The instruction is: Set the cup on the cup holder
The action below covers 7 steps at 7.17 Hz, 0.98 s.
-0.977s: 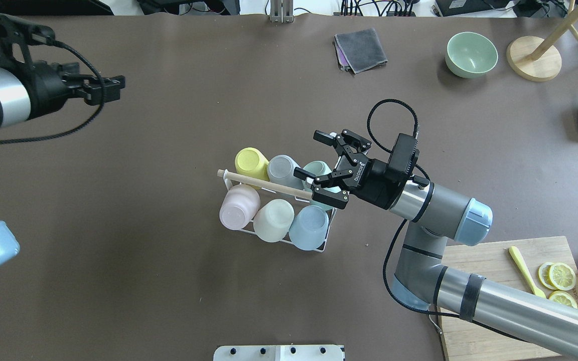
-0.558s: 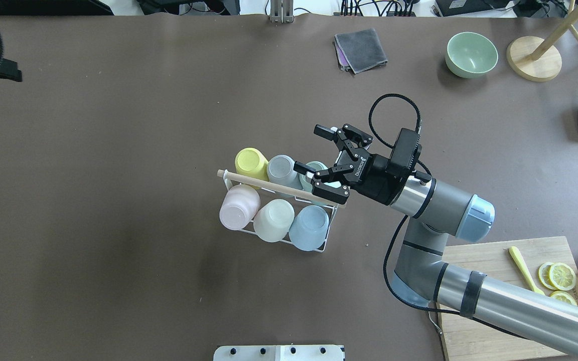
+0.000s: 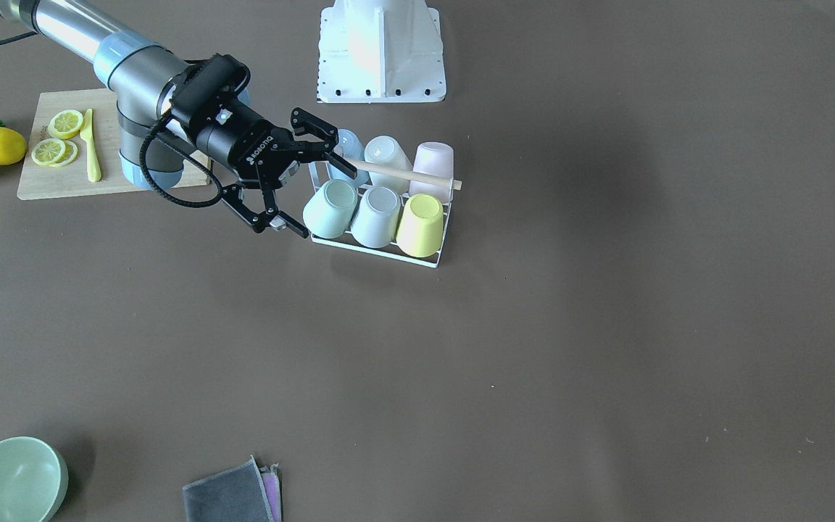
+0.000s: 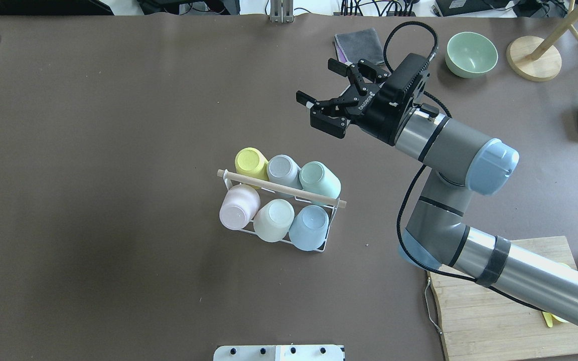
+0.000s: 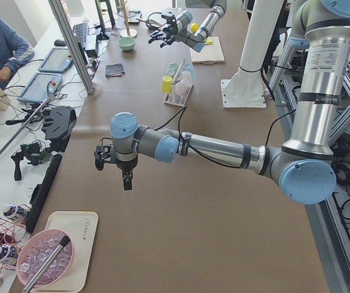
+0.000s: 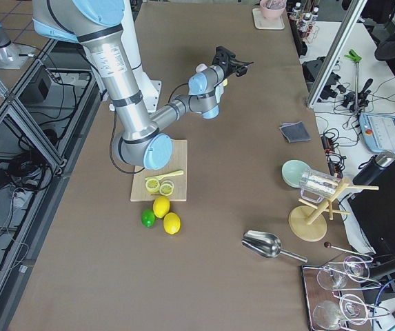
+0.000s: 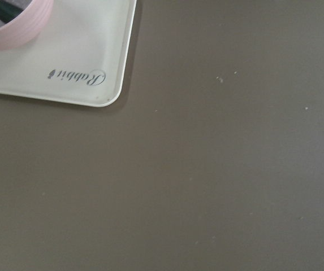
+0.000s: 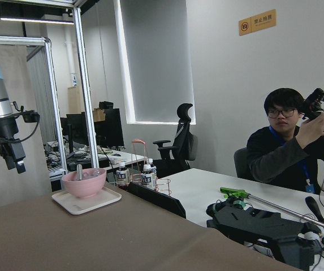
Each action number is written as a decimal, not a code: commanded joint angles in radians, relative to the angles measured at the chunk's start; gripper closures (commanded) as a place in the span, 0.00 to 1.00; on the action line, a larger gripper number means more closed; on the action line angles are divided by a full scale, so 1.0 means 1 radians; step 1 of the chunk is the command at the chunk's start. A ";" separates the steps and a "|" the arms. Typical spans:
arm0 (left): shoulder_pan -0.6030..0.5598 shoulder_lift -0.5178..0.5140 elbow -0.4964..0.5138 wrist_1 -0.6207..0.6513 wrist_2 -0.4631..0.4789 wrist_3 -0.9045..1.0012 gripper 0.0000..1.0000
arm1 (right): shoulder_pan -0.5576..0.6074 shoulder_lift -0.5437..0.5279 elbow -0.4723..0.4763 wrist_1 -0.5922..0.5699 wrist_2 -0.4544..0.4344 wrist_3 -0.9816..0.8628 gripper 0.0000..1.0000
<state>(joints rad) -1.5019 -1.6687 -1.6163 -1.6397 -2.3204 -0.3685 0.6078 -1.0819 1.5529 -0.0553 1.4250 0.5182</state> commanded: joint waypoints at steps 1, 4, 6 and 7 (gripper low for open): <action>-0.037 0.070 -0.019 0.115 -0.043 0.121 0.02 | 0.033 -0.059 0.099 -0.331 0.011 0.023 0.00; -0.032 0.104 -0.023 0.123 -0.111 0.128 0.02 | 0.072 -0.087 0.243 -0.802 0.009 0.176 0.00; -0.034 0.173 -0.056 0.115 -0.093 0.327 0.02 | 0.183 -0.118 0.366 -1.261 0.097 0.177 0.00; -0.035 0.184 -0.085 0.118 -0.074 0.357 0.02 | 0.264 -0.110 0.362 -1.399 0.209 0.166 0.00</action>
<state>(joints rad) -1.5361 -1.5125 -1.6710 -1.5235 -2.4141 -0.0985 0.7782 -1.1959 1.8903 -1.2255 1.5195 0.6905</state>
